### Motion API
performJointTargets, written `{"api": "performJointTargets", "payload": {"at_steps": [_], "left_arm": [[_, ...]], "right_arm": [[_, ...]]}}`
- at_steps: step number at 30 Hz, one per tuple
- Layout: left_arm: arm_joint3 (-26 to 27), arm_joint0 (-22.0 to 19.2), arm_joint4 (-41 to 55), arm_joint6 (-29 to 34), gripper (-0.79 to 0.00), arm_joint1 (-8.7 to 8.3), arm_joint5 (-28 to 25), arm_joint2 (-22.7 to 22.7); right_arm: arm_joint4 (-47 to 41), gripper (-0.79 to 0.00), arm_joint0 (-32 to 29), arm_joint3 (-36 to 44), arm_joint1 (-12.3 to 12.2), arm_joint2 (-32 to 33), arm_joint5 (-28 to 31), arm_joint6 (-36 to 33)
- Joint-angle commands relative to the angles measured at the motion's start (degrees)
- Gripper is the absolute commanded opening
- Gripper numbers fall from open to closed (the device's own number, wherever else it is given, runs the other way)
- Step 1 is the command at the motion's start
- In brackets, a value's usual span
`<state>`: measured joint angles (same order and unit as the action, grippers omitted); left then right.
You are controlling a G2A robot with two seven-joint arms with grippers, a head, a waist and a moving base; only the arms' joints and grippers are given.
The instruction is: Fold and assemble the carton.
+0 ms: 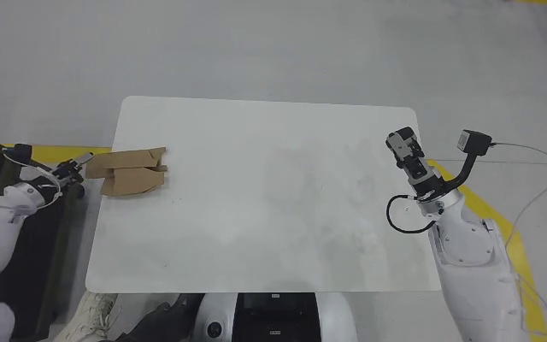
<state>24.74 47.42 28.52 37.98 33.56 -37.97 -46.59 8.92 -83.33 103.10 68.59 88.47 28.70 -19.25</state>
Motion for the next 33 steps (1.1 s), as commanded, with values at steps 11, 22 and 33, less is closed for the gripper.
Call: {"api": "performJointTargets", "payload": {"at_steps": [11, 22, 33], "left_arm": [[-8.3, -3.66, 5.61, 8.97, 0.0, 4.47, -0.3, -1.33], [-11.46, -5.08, 7.19, 12.26, -0.296, 6.58, -0.01, -2.93], [-12.71, -5.99, 8.56, 13.69, -0.533, 7.5, 0.54, -5.14]], "right_arm": [[0.0, 0.0, 0.0, 0.0, 0.0, 0.0, 0.0, 0.0], [0.0, 0.0, 0.0, 0.0, 0.0, 0.0, 0.0, 0.0], [0.0, 0.0, 0.0, 0.0, 0.0, 0.0, 0.0, 0.0]]}}
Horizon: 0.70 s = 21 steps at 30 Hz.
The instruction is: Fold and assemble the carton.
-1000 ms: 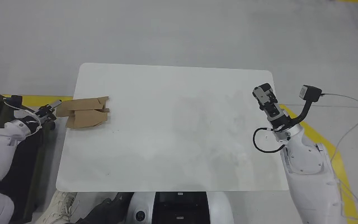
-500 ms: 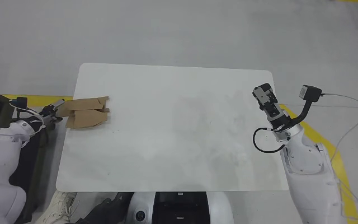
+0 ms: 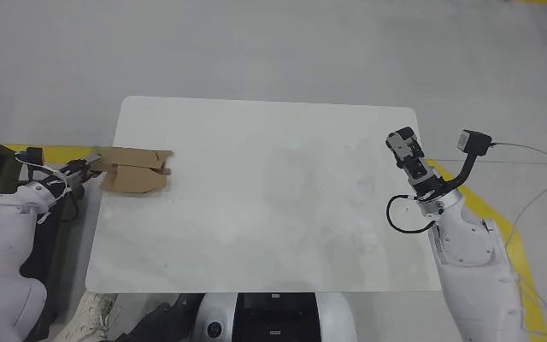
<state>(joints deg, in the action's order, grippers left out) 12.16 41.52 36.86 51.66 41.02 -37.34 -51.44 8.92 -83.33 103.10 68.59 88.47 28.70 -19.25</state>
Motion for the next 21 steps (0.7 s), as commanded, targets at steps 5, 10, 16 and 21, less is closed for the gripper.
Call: {"api": "performJointTargets", "payload": {"at_steps": [5, 10, 16, 21], "left_arm": [[-0.73, -0.23, 2.01, 1.04, -0.662, 0.03, -0.68, -1.95], [-1.02, -0.18, 4.62, 3.25, -0.785, -0.39, -2.41, -4.12], [-0.4, -0.44, 8.15, 7.74, -0.785, -1.4, -4.81, -7.15], [2.75, -0.78, 8.66, 9.12, -0.785, -2.93, -6.17, -9.3]], "right_arm": [[0.0, 0.0, 0.0, 0.0, 0.0, 0.0, 0.0, 0.0], [0.0, 0.0, 0.0, 0.0, 0.0, 0.0, 0.0, 0.0], [0.0, 0.0, 0.0, 0.0, 0.0, 0.0, 0.0, 0.0], [0.0, 0.0, 0.0, 0.0, 0.0, 0.0, 0.0, 0.0]]}}
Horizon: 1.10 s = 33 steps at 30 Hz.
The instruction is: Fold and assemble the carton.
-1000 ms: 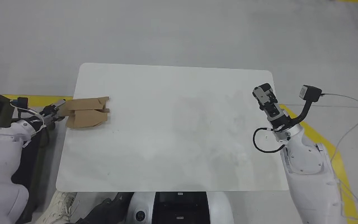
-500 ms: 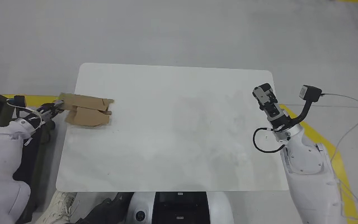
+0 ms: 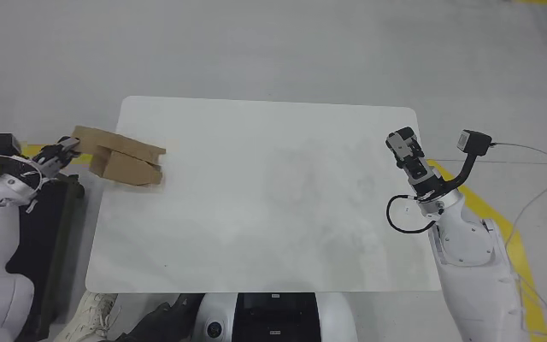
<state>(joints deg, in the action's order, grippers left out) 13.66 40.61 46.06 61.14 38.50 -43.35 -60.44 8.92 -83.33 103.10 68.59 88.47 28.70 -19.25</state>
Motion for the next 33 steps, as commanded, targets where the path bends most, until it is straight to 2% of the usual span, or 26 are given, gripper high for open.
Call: {"api": "performJointTargets", "payload": {"at_steps": [1, 6, 11, 17, 23, 25, 33], "left_arm": [[2.47, 0.31, -0.91, -0.41, -0.785, -0.74, -0.2, -0.58], [9.4, 1.82, -0.46, 0.44, -0.785, -2.37, 0.64, -2.8], [19.02, 3.96, -0.75, 1.42, -0.785, -3.81, 1.62, -4.84], [29.36, 5.41, -0.52, 2.92, -0.785, -4.29, 3.13, -6.0], [36.93, 4.25, 0.45, 5.48, -0.785, -3.2, 5.69, -4.72], [38.92, 3.47, 2.82, 7.96, -0.785, -2.54, 8.18, -3.93], [42.34, -1.35, 5.24, 11.66, -0.785, 0.5, 11.88, -0.28]], "right_arm": [[0.0, 0.0, 0.0, 0.0, 0.0, 0.0, 0.0, 0.0], [0.0, 0.0, 0.0, 0.0, 0.0, 0.0, 0.0, 0.0], [0.0, 0.0, 0.0, 0.0, 0.0, 0.0, 0.0, 0.0], [0.0, 0.0, 0.0, 0.0, 0.0, 0.0, 0.0, 0.0], [0.0, 0.0, 0.0, 0.0, 0.0, 0.0, 0.0, 0.0], [0.0, 0.0, 0.0, 0.0, 0.0, 0.0, 0.0, 0.0], [0.0, 0.0, 0.0, 0.0, 0.0, 0.0, 0.0, 0.0]]}}
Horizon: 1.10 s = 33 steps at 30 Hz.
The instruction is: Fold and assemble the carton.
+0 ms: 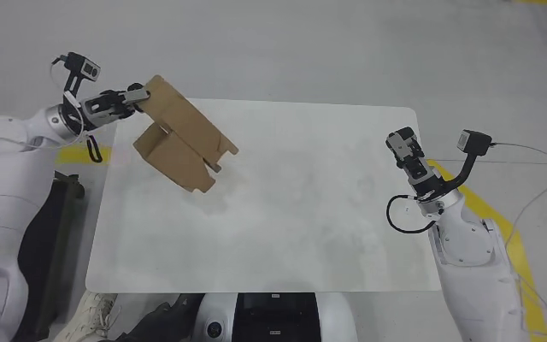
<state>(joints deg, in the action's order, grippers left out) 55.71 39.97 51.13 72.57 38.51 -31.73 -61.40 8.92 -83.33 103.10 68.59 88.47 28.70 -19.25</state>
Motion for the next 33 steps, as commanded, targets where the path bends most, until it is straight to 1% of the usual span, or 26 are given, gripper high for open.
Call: {"api": "performJointTargets", "payload": {"at_steps": [1, 9, 14, 33], "left_arm": [[0.57, -1.33, 0.23, 0.41, -0.785, 0.94, 0.42, 1.26], [2.35, -5.72, -1.54, -1.47, -0.785, 4.39, 3.12, 6.09], [1.05, -7.18, 0.18, -0.56, -0.785, 5.96, 4.9, 7.37], [1.05, -7.18, 0.18, -0.56, -0.785, 5.96, 4.9, 7.37]], "right_arm": [[0.0, 0.0, 0.0, 0.0, 0.0, 0.0, 0.0, 0.0], [0.0, 0.0, 0.0, 0.0, 0.0, 0.0, 0.0, 0.0], [0.0, 0.0, 0.0, 0.0, 0.0, 0.0, 0.0, 0.0], [0.0, 0.0, 0.0, 0.0, 0.0, 0.0, 0.0, 0.0]]}}
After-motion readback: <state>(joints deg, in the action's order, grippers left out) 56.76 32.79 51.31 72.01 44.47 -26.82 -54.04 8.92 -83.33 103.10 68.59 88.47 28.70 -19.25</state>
